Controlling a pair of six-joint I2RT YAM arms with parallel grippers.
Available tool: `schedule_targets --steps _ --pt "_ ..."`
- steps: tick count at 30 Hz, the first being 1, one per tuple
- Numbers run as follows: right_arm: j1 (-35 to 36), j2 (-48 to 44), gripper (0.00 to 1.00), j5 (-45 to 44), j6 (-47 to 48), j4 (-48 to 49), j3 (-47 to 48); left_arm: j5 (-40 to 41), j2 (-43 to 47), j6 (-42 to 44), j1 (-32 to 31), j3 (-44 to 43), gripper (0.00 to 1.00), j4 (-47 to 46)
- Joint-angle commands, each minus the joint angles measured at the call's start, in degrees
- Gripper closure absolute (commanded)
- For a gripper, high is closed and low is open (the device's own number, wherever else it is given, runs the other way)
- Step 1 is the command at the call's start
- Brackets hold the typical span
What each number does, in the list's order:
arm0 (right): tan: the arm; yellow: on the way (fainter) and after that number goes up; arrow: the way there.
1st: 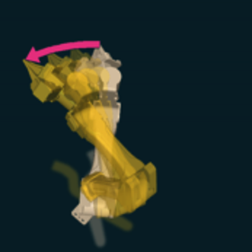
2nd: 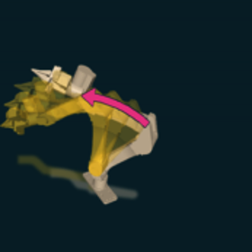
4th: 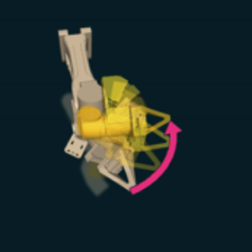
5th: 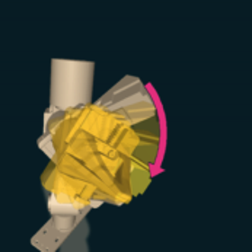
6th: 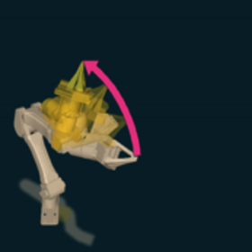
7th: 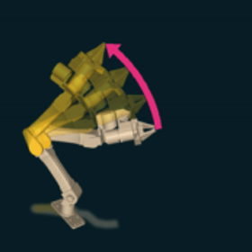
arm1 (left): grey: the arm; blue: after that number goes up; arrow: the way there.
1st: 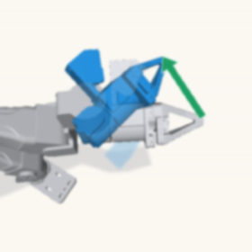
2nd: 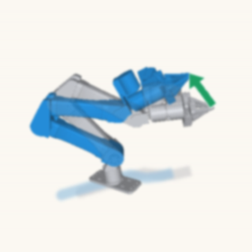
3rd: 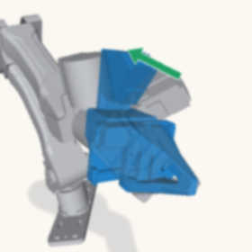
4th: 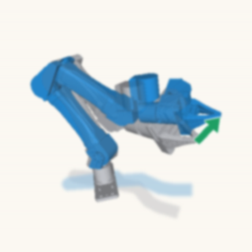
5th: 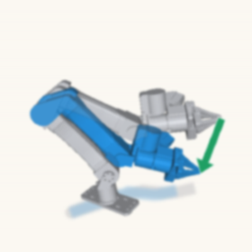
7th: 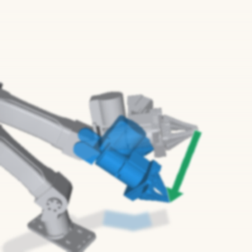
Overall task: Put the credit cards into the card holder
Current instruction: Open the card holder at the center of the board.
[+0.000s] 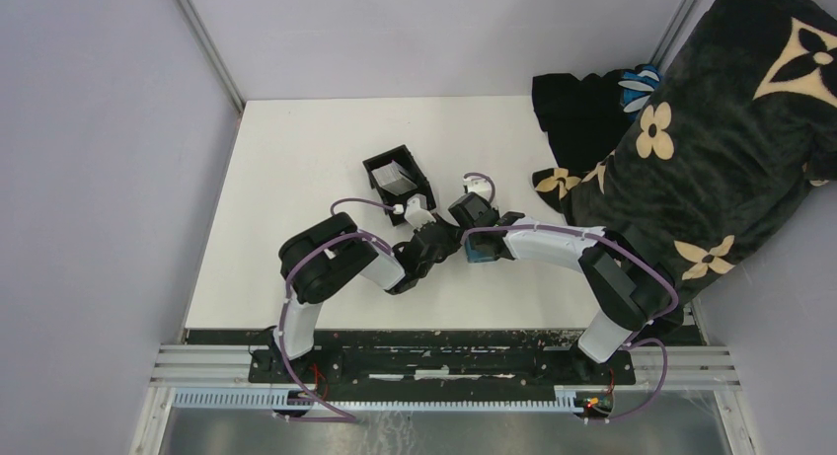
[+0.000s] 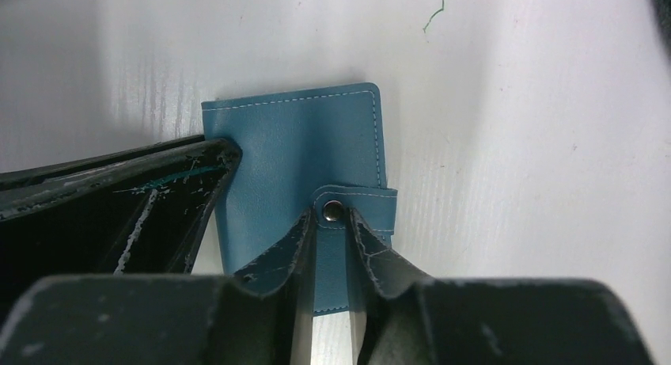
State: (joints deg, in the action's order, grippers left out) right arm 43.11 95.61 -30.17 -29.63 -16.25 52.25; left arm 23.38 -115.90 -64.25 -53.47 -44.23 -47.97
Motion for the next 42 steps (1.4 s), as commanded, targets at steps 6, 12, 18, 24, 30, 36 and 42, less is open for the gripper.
schedule_targets --steps 6,12,18,24,30,36,42 --pt "-1.78 -0.19 0.87 -2.35 -1.0 -6.77 -1.4 -2.39 -3.05 0.53 -1.0 1.1 0.91 9.28" --pt "-3.44 -3.1 0.9 0.24 -1.2 -5.91 -2.35 -2.39 -3.87 0.54 -0.96 0.44 0.91 10.31" --pt "-6.04 -5.18 0.93 3.37 -2.34 -3.5 -4.33 -1.68 -4.07 0.69 -0.93 0.38 0.92 11.23" --pt "-8.74 -7.62 0.97 6.43 -3.74 -1.13 -6.61 -1.0 -4.58 0.45 -0.89 0.11 0.92 12.54" --pt "-10.54 -10.64 0.98 8.75 -4.8 0.28 -8.17 -0.12 -5.21 -0.08 -0.84 0.07 0.93 14.12" --pt "-11.62 -13.25 0.98 11.16 -5.83 0.61 -8.74 0.79 -5.56 -0.82 -0.18 -0.22 0.93 17.07" --pt "-12.23 -15.4 0.99 11.69 -6.07 -0.31 -8.56 0.99 -4.84 -1.74 0.91 1.2 0.93 17.78"
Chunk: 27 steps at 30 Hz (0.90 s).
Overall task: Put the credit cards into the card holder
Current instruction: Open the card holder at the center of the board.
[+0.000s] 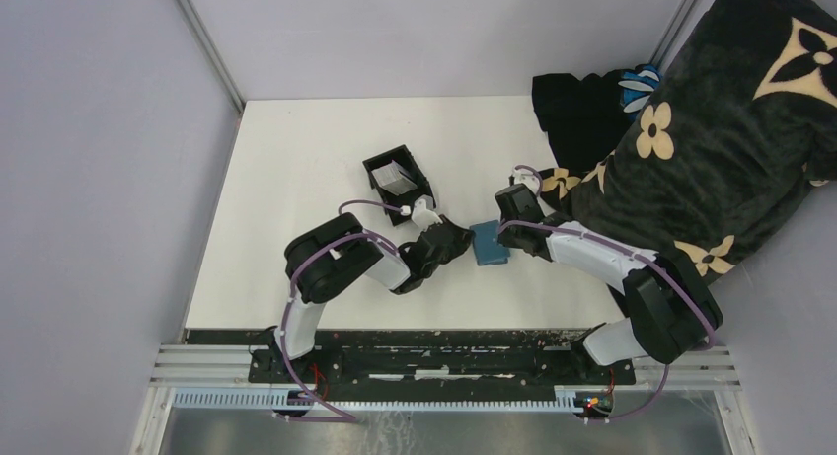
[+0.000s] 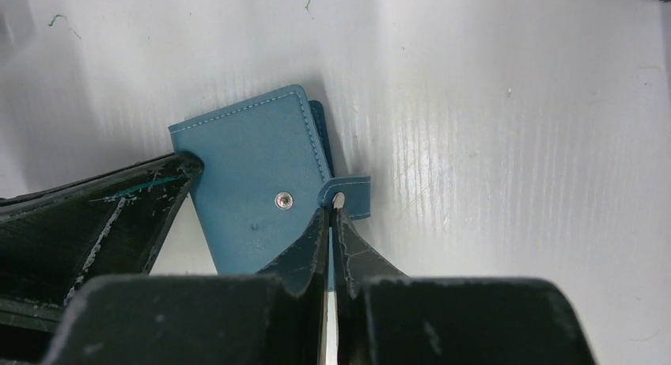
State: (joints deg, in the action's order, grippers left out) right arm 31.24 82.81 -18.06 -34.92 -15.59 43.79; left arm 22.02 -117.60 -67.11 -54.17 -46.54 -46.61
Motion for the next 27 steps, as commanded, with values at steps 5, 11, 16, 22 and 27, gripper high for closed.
schedule_targets --steps 5,11,16,22,27 --pt "-0.64 -3.95 0.99 -1.01 -0.68 -2.06 0.04 5.77 1.38 2.05 1.68 5.31 0.92 19.15" --pt "-0.74 -4.36 0.99 0.43 -1.36 -2.18 -1.16 10.37 7.94 3.03 1.72 8.39 0.92 23.73" --pt "-0.63 -3.6 0.97 1.81 -1.65 -2.15 -1.86 12.09 11.2 2.6 1.72 11.51 0.92 26.05" --pt "-0.41 -3.1 0.82 2.99 -0.25 -2.16 -1.76 14.94 14.63 1.22 1.64 15.77 0.92 28.22" --pt "1.63 -2.62 0.75 3.23 1.45 -1.77 -0.11 16.12 17.59 1.19 1.64 17.37 0.87 29.84"
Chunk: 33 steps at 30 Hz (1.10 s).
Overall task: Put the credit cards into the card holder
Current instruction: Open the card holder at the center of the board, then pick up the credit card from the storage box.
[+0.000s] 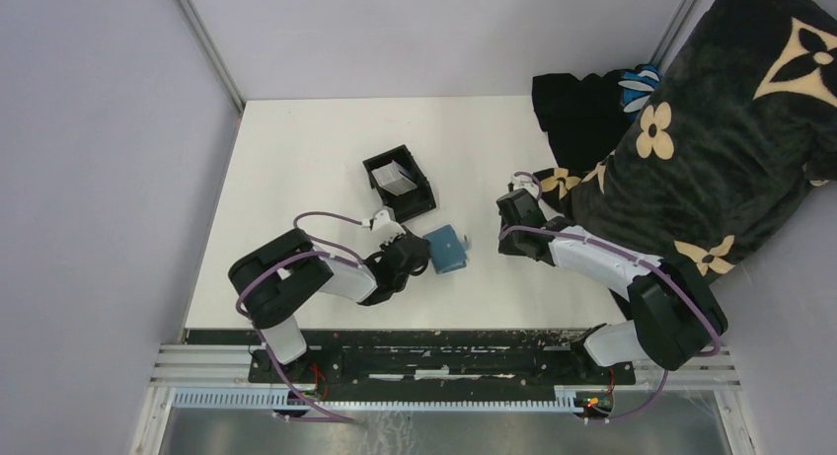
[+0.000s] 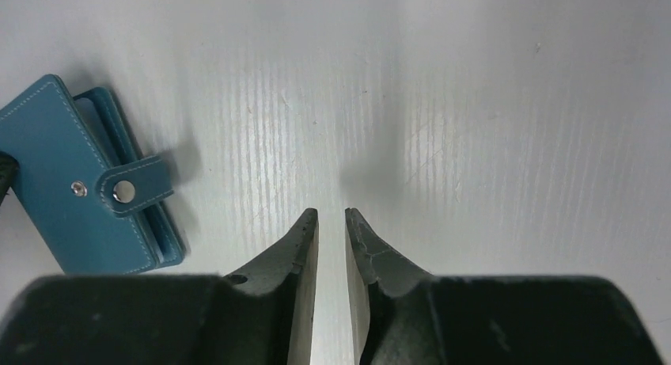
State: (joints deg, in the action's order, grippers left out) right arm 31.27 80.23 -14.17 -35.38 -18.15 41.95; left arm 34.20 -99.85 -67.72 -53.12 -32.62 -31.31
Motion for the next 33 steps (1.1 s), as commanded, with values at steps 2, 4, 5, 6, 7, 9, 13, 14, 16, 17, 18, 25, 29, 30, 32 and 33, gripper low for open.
schedule_targets --steps 2,4,5,6,7,9,13,14,16,17,18,25,29,30,32,33 --pt "3.42 -0.15 0.73 -1.29 2.85 0.59 2.97 3.95 0.96 1.87 0.5 3.34 0.83 15.61" --pt "5.65 -0.04 0.73 -1.7 4.09 0.09 4.78 4.33 2.36 2.01 0.49 3.4 0.77 16.71" --pt "6.85 0.12 0.72 -2.11 4.64 -0.33 6.2 4.65 3.38 2.07 0.48 3.45 0.73 17.22" --pt "7.86 0.4 0.71 -2.5 5.02 -0.9 7.04 4.88 4.3 2.26 0.51 3.71 0.71 17.42" --pt "8.77 0.68 0.71 -2.87 5.25 -1.46 8.45 5.16 5.45 2.32 0.49 3.89 0.69 17.76" --pt "9.99 1.12 0.69 -3.07 5.44 -2.36 10.33 5.9 7.84 2.4 0.51 4.06 0.64 18.84" --pt "11.26 1.66 0.64 -2.88 6.68 -3.06 12.78 7.08 12.55 3.1 0.55 4.57 0.62 20.12" --pt "11.5 1.68 0.63 -2.92 7.09 -3.26 13.29 7.49 13.56 3.19 0.56 4.73 0.62 20.5" --pt "12.11 1.81 0.62 -3.24 8.25 -3.86 14.46 8.67 15.89 2.92 0.48 5.2 0.62 21.88" --pt "12.41 2.12 0.62 -3.49 8.89 -4.23 15.12 9.22 16.83 2.74 0.51 5.54 0.62 22.24" --pt "12.76 2.31 0.62 -3.79 9.66 -4.41 15.79 9.8 17.89 2.43 0.5 5.97 0.62 22.53" --pt "13.07 0.88 0.24 -3.01 8.86 15.41 10.74 14.9 24.86 -0.91 0.51 8.66 0.64 25.37" --pt "12.34 1.45 0.08 3.18 9.86 21.92 11.0 18.81 28.22 -0.71 0.56 8.85 0.63 27.27" --pt "12.34 2.67 0.09 3.91 10.52 20.67 12.84 19.89 28.73 -0.86 0.49 8.35 0.61 28.63" --pt "12.41 5.62 0.11 4.58 12.01 17.83 17.76 21.95 29.05 -1.53 0.49 6.35 0.53 31.62" --pt "12.48 7.18 0.13 4.74 13.24 16.86 19.92 22.98 29.16 -1.89 0.48 5.55 0.49 33.13"
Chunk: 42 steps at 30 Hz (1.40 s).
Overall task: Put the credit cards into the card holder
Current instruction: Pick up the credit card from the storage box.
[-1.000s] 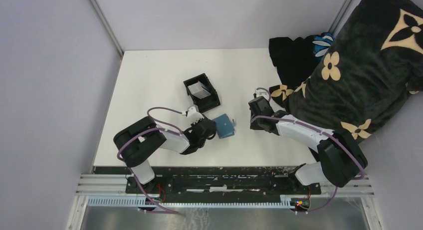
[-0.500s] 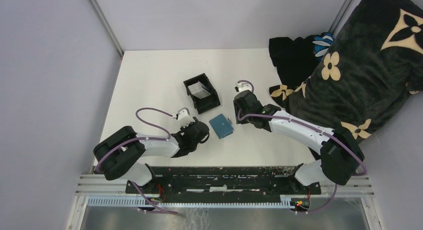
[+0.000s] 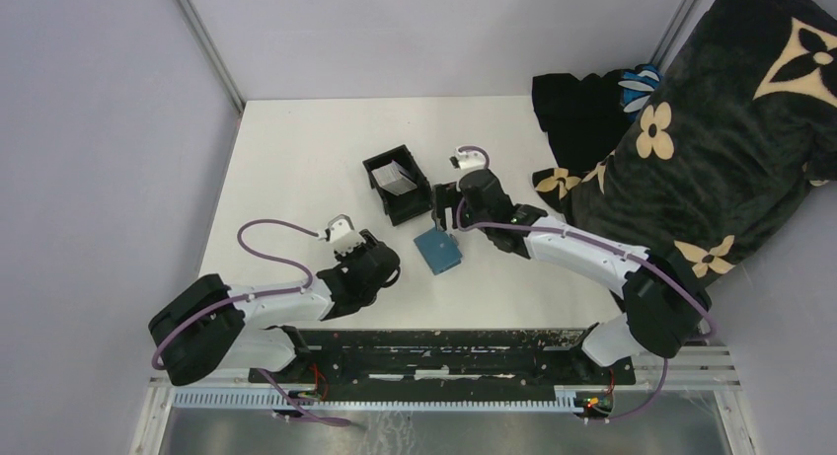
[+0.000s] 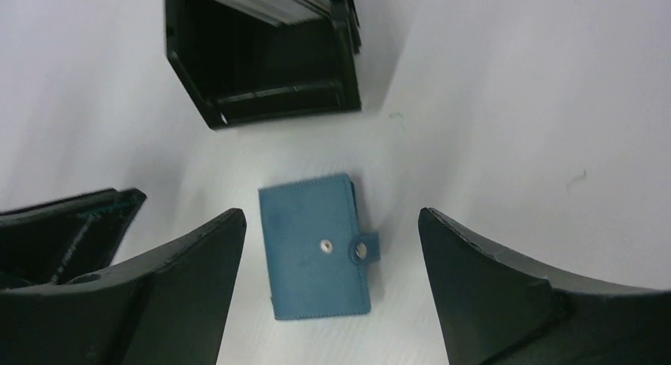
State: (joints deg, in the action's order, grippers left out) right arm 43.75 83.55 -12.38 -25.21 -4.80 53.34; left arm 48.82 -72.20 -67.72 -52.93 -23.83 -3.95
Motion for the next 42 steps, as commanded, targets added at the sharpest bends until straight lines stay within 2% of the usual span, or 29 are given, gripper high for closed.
schedule_targets --steps 1,4,6,9,11,12,16,22,30,42 --pt "0.25 5.84 0.15 2.82 4.47 2.44 10.79 9.46 1.66 -2.15 0.32 -4.09 0.44 7.01" --pt "0.81 10.89 0.16 1.5 8.88 -2.17 20.11 11.51 2.12 -2.2 1.21 -5.87 0.26 8.97" --pt "0.83 15.45 0.15 1.94 11.51 -6.61 27.4 9.1 2.23 -1.46 3.87 -7.16 0.17 9.02" --pt "0.84 23.32 0.16 2.16 14.58 -13.9 39.47 2.31 1.75 1.55 10.55 -8.98 0.08 6.69" --pt "0.82 28.24 0.17 2.57 15.52 -17.15 46.54 -0.98 1.51 3.56 14.36 -10.01 0.07 4.92" --pt "0.77 30.25 0.18 2.9 15.79 -18.44 49.78 -2.29 1.46 4.68 15.81 -10.39 0.1 3.92" --pt "0.24 38.02 0.21 3.97 15.75 -22.58 60.26 -7.79 0.63 7.41 21.61 -10.73 0.32 -1.53" --pt "-1.46 44.8 0.27 7.66 12.86 -24.33 68.3 -15.42 -5.74 7.43 26.65 -14.59 0.47 -3.97" --pt "-3.8 51.35 0.3 11.79 11.08 -27.55 76.1 -21.44 -14.13 5.45 29.66 -17.03 0.55 -7.62" --pt "-5.59 56.05 0.34 17.63 7.82 -27.61 77.74 -26.71 -21.17 3.96 32.18 -18.2 0.6 -12.0"
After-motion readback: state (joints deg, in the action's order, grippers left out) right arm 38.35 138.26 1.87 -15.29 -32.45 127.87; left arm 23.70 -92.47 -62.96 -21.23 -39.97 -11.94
